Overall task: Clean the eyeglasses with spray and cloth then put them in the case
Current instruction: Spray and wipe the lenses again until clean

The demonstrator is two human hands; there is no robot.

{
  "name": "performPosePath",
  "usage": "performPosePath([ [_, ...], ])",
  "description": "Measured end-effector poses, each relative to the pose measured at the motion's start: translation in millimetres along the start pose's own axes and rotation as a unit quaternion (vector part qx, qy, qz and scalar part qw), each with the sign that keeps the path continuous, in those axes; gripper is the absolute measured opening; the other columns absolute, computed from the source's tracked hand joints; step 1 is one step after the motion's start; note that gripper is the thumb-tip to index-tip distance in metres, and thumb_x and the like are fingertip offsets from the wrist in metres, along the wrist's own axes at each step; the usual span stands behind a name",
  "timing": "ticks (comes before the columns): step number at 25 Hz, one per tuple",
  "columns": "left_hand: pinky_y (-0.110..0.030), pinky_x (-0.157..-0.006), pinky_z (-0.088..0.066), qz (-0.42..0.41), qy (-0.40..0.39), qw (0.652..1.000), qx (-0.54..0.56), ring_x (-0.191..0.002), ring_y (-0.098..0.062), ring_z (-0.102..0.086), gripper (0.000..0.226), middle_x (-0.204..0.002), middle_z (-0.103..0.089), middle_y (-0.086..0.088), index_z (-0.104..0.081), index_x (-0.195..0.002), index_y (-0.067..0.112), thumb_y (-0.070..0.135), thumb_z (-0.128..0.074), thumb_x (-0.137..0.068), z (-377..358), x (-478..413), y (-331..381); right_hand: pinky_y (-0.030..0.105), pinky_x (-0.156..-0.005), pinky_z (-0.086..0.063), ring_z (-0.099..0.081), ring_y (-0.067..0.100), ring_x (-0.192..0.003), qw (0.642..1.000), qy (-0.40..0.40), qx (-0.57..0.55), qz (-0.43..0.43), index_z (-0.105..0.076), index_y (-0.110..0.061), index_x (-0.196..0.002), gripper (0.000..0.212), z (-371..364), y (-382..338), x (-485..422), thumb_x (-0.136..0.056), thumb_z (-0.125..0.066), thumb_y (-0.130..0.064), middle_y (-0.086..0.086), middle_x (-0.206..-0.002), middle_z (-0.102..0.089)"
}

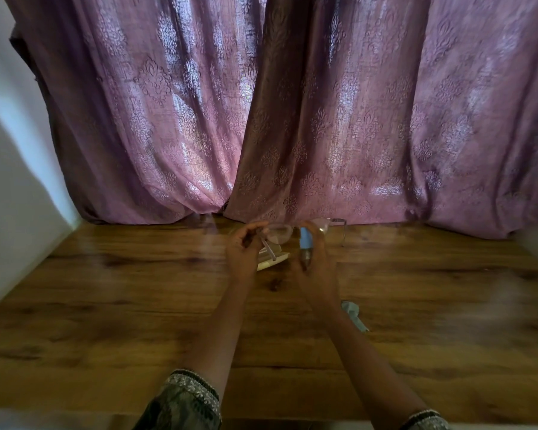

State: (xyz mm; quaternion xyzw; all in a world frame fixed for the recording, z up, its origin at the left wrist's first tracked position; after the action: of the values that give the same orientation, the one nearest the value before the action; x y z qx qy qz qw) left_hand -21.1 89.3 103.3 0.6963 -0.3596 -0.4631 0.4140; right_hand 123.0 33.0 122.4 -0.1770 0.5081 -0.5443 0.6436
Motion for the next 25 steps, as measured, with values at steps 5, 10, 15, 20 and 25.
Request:
performPosePath([
  [5, -0.013, -0.062, -0.052, 0.0, 0.006, 1.0, -0.001, -0.064, 0.001, -0.062, 0.014, -0.077, -0.064, -0.007, -0.066, -0.093, 0.006, -0.001, -0.063, -0.081, 2, 0, -1, 0.025, -0.048, -0.046, -0.049, 0.007, -0.051, 1.0, 0.011, 0.025, -0.005, -0.035, -0.021, -0.136, 0.064, 7, 8, -6, -0.08, -0.058, -0.003, -0.007, -0.061, -0.05],
  [10, -0.015, -0.062, -0.053, 0.002, 0.011, 1.0, 0.004, -0.064, -0.001, -0.062, 0.016, -0.077, -0.064, -0.007, -0.067, -0.088, 0.013, -0.001, -0.064, -0.081, 4, -2, -2, 0.02, -0.046, -0.04, -0.046, 0.005, -0.05, 0.999, 0.022, 0.035, -0.005, -0.034, -0.021, -0.137, 0.062, 8, 8, -7, -0.082, -0.056, -0.001, -0.008, -0.058, -0.046],
  [15, -0.021, -0.066, -0.055, 0.003, 0.012, 1.0, 0.012, -0.07, -0.011, -0.063, 0.019, -0.078, -0.066, -0.007, -0.068, -0.087, 0.018, 0.0, -0.064, -0.081, 7, -3, -6, 0.023, -0.048, -0.038, -0.046, 0.005, -0.051, 0.998, 0.015, 0.053, -0.002, -0.035, -0.019, -0.137, 0.061, 6, 12, -5, -0.083, -0.056, -0.004, -0.006, -0.061, -0.048],
  [20, -0.03, -0.071, -0.054, 0.011, 0.006, 1.0, 0.02, -0.077, -0.023, -0.061, 0.018, -0.083, -0.065, -0.014, -0.067, -0.088, 0.016, 0.0, -0.063, -0.081, 8, -5, -9, 0.025, -0.047, -0.036, -0.043, 0.003, -0.05, 0.998, 0.018, 0.054, 0.013, -0.037, -0.016, -0.136, 0.059, 5, 13, -9, -0.082, -0.057, -0.002, -0.011, -0.059, -0.043],
  [25, -0.026, -0.069, -0.054, 0.012, 0.013, 1.0, 0.017, -0.075, -0.021, -0.061, 0.016, -0.082, -0.065, -0.013, -0.067, -0.09, 0.012, 0.0, -0.063, -0.081, 9, -6, -11, 0.026, -0.045, -0.041, -0.046, 0.007, -0.05, 0.998, 0.023, 0.059, 0.022, -0.038, -0.022, -0.135, 0.057, 6, 14, -5, -0.084, -0.058, -0.007, -0.01, -0.061, -0.045],
])
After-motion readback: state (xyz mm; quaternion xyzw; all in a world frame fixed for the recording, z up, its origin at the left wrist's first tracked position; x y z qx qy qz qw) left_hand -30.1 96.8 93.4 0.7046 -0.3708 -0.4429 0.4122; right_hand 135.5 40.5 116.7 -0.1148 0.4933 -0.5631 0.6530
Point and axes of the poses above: each hand's wrist, its own x-axis away from the middle knuckle, its own z-axis out of the back of the hand, y = z × x, the point moved 4 cm from there along -x, towards the middle knuckle
